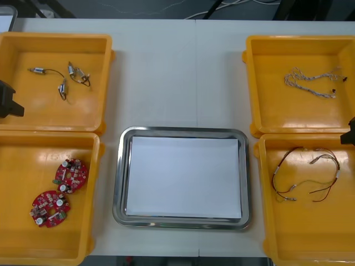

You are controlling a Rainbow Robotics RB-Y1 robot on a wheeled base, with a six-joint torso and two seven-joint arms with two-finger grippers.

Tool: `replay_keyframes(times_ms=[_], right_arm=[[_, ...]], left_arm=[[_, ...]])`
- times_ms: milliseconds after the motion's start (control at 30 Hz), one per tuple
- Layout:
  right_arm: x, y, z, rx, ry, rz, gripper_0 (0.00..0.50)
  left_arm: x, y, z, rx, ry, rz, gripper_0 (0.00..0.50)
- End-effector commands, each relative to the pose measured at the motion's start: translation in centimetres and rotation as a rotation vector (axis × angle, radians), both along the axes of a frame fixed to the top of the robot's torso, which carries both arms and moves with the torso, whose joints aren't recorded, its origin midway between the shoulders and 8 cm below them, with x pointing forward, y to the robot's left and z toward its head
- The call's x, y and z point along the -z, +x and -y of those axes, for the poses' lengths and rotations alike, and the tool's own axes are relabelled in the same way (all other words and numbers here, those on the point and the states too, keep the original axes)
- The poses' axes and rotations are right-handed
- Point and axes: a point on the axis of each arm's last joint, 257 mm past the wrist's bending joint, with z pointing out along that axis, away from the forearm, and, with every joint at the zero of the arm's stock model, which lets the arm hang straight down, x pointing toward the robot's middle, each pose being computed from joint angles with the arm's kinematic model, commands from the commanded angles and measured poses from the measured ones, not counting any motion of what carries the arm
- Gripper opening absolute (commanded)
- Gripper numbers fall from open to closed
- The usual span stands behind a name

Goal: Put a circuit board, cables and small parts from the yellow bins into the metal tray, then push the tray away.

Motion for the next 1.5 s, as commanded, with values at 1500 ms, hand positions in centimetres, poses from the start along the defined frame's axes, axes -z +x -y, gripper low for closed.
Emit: replay_keyframes(times_ms=[1500], right_arm=[[-0.9,-0.3,1.9,0.131,0.002,0.044,0.5]], left_arm=[[0.4,-1.3,-1.5,0.049,0.03,-0.026,0.5]])
